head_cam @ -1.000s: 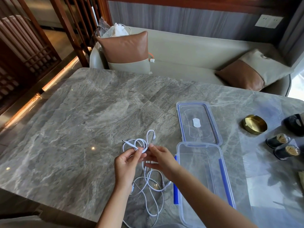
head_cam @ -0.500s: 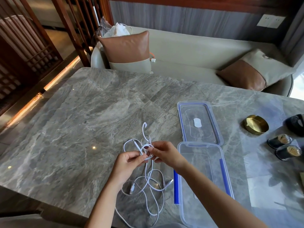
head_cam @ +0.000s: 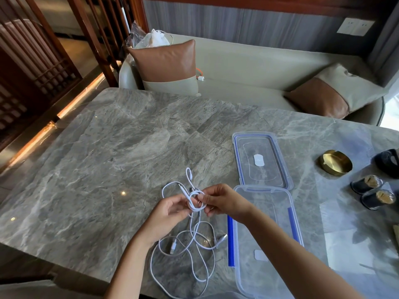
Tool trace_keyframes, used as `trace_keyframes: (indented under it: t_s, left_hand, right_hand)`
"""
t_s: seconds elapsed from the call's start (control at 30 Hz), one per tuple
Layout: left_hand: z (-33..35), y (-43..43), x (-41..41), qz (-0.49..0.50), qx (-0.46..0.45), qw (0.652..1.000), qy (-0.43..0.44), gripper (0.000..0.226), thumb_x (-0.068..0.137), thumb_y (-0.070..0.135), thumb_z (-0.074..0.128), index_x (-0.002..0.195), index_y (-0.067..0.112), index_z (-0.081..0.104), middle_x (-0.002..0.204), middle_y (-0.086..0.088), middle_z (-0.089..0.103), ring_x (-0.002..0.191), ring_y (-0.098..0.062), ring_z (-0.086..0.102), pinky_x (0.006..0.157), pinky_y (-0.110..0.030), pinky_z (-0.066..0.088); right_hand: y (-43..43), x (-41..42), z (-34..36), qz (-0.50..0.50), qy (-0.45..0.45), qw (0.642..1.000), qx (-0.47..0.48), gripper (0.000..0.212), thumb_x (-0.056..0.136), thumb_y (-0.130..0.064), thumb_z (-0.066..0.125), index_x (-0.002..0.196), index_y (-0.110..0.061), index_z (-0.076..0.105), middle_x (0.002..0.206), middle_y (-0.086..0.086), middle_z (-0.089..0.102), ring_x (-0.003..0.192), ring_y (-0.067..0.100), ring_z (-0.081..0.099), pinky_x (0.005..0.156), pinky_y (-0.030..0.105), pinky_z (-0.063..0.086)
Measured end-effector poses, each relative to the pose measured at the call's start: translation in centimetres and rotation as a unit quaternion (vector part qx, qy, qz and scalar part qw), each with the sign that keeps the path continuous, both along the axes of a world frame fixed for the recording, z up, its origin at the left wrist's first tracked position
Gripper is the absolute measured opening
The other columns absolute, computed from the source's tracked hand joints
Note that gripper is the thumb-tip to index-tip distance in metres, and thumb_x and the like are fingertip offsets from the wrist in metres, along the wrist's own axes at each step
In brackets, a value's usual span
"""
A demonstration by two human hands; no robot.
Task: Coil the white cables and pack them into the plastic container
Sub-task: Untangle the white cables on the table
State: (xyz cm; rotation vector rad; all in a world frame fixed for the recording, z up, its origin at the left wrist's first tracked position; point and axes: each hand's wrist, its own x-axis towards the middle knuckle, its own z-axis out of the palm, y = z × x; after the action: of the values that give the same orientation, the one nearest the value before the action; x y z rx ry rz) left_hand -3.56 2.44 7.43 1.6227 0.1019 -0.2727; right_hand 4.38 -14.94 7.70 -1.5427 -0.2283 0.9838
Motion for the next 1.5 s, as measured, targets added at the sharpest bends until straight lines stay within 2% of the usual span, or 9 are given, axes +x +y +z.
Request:
trace_keyframes:
  t_s: [0.27, 0.63, 0.9, 0.97, 1.07, 1.23, 1.33, 1.4, 1.5]
  left_hand:
    - [-0.7, -1.8, 1.2, 0.118, 0.018, 0.992, -0.045, 0.019, 0.088, -0.005, 0.051, 0.099, 0.008, 0.060, 0.095, -0.007, 0.067, 0.081, -0.015, 0.062, 0.072, -0.022, 0.051]
    - [-1.1, -1.4, 1.8, 0.024, 0.090, 0.994, -0.056, 0.039, 0.086, -0.003, 0.055, 0.108, 0.027, 0.065, 0.100, -0.006, 0.062, 0.094, -0.012, 0.063, 0.085, -0.022, 0.049]
    - [-1.9, -0.6, 1.4, 0.044, 0.382, 0.922, -0.044, 0.011, 0.082, 0.024, 0.064, 0.089, 0.027, 0.071, 0.076, 0.004, 0.057, 0.072, -0.018, 0.057, 0.062, -0.029, 0.044]
    - [-2.3, -0.9, 1.1, 0.056, 0.361, 0.929, -0.060, 0.010, 0.079, 0.026, 0.070, 0.087, 0.023, 0.074, 0.086, 0.002, 0.057, 0.081, -0.015, 0.057, 0.072, -0.030, 0.046]
    - [-2.1, -1.5, 1.0, 0.108, 0.280, 0.949, -0.098, 0.017, 0.077, 0.012, 0.069, 0.080, 0.028, 0.064, 0.083, 0.009, 0.055, 0.075, -0.008, 0.055, 0.067, -0.023, 0.042]
    - [-1.3, -1.4, 1.8, 0.124, 0.247, 0.948, -0.161, 0.062, 0.068, -0.006, 0.066, 0.119, 0.029, 0.057, 0.108, 0.009, 0.047, 0.090, -0.002, 0.050, 0.079, -0.006, 0.039]
    - [-1.1, -1.1, 2.2, 0.101, 0.331, 0.916, -0.201, 0.041, 0.066, -0.002, 0.072, 0.099, 0.024, 0.070, 0.114, 0.006, 0.050, 0.097, -0.014, 0.046, 0.085, -0.006, 0.032]
    - [-1.3, -0.9, 2.3, 0.093, 0.364, 0.901, -0.218, 0.030, 0.066, 0.000, 0.071, 0.088, 0.020, 0.072, 0.101, 0.007, 0.062, 0.091, -0.019, 0.050, 0.081, -0.016, 0.037]
    - [-1.3, -0.5, 2.2, 0.096, 0.301, 0.934, -0.168, 0.021, 0.074, 0.001, 0.067, 0.079, 0.021, 0.071, 0.079, 0.005, 0.069, 0.078, -0.015, 0.060, 0.070, -0.029, 0.047]
  right_hand:
    - [-0.5, 0.3, 0.4, -0.020, 0.065, 0.997, 0.040, 0.020, 0.093, -0.018, 0.055, 0.080, -0.016, 0.072, 0.050, -0.006, 0.060, 0.045, 0.001, 0.056, 0.047, 0.010, 0.047]
    - [-0.4, 0.1, 0.7, 0.041, 0.017, 0.999, 0.014, 0.022, 0.090, -0.019, 0.059, 0.075, -0.024, 0.074, 0.051, -0.004, 0.060, 0.045, 0.003, 0.056, 0.048, 0.012, 0.048]
    - [-0.5, 1.1, 1.8, 0.000, -0.060, 0.998, -0.003, 0.020, 0.089, -0.016, 0.062, 0.071, -0.018, 0.071, 0.047, -0.007, 0.060, 0.044, 0.001, 0.056, 0.047, 0.012, 0.047]
    - [-0.7, 1.5, 2.1, 0.001, -0.070, 0.997, -0.008, 0.016, 0.088, -0.016, 0.062, 0.079, -0.007, 0.071, 0.046, -0.007, 0.060, 0.044, 0.001, 0.056, 0.047, 0.012, 0.047]
    - [-0.7, 1.5, 2.1, 0.019, -0.065, 0.998, -0.015, 0.020, 0.088, -0.016, 0.063, 0.094, 0.001, 0.070, 0.047, -0.006, 0.060, 0.045, 0.001, 0.057, 0.047, 0.012, 0.047]
    - [-0.2, 1.0, 2.0, 0.059, -0.034, 0.998, -0.002, 0.010, 0.088, -0.017, 0.063, 0.086, -0.015, 0.072, 0.051, -0.007, 0.062, 0.045, 0.002, 0.057, 0.048, 0.012, 0.048]
    - [-0.1, 0.8, 2.2, 0.071, -0.032, 0.997, 0.003, 0.015, 0.089, -0.016, 0.062, 0.079, -0.021, 0.072, 0.051, -0.009, 0.063, 0.046, 0.002, 0.057, 0.050, 0.013, 0.049]
    - [-0.1, 0.9, 2.3, 0.070, -0.042, 0.997, -0.002, 0.013, 0.088, -0.014, 0.062, 0.079, -0.018, 0.071, 0.052, -0.009, 0.064, 0.047, 0.002, 0.057, 0.050, 0.013, 0.049]
    - [-0.1, 1.2, 2.1, 0.049, -0.065, 0.997, -0.015, 0.009, 0.087, -0.013, 0.064, 0.087, -0.009, 0.072, 0.057, -0.009, 0.066, 0.049, 0.003, 0.058, 0.051, 0.014, 0.051]
